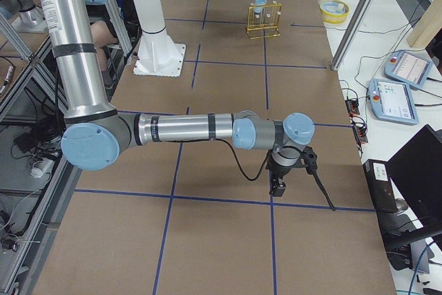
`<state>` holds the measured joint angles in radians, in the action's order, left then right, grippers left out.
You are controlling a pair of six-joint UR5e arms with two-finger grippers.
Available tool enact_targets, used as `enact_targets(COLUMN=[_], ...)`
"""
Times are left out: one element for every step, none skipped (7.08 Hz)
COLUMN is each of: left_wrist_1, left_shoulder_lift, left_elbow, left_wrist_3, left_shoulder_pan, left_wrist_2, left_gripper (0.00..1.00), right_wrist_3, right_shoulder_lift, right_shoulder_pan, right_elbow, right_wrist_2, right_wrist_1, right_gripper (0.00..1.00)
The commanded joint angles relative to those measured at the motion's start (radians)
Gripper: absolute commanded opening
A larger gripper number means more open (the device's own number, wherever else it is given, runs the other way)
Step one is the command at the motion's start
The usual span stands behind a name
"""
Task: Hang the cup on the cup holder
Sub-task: 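Open the left gripper and raise it away from the cup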
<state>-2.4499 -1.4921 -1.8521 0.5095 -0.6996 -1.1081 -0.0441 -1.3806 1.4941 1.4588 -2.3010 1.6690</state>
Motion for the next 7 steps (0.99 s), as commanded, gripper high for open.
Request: enact_targets(left_wrist_1=[-0.009,-0.011,-0.012,-0.047,-0.066,-0.087,-0.128], left_shoulder_lift=[0.032,0.032,0.030,0.029,0.024,0.018,-0.017], left_elbow=[-0.054,-0.061,-0.070,-0.075,-0.073,-0.073,-0.073], left_wrist_3=[-0.015,-0.016,0.000,0.024,0.103,0.203,0.233], left_shoulder_pan=[-0.053,-0.076,-0.095,-0.121,-0.124,-0.159,-0.208], left_wrist_2=[-0.041,-0.041,-0.038,-0.041,-0.074,-0.135,-0.251], left_gripper=[1.00,1.00,1.00,1.00,1.00,1.00,1.00], right_wrist_3=[0.000,0.000,0.000,0.000,0.000,0.000,0.000], right_shoulder_lift=[0.000,0.000,0.000,0.000,0.000,0.000,0.000], right_shoulder_pan=[0.000,0.000,0.000,0.000,0.000,0.000,0.000], right_elbow=[0.000,0.000,0.000,0.000,0.000,0.000,0.000], right_wrist_2=[0.000,0.000,0.000,0.000,0.000,0.000,0.000], right_wrist_1=[0.000,0.000,0.000,0.000,0.000,0.000,0.000], right_gripper=[1.00,1.00,1.00,1.00,1.00,1.00,1.00])
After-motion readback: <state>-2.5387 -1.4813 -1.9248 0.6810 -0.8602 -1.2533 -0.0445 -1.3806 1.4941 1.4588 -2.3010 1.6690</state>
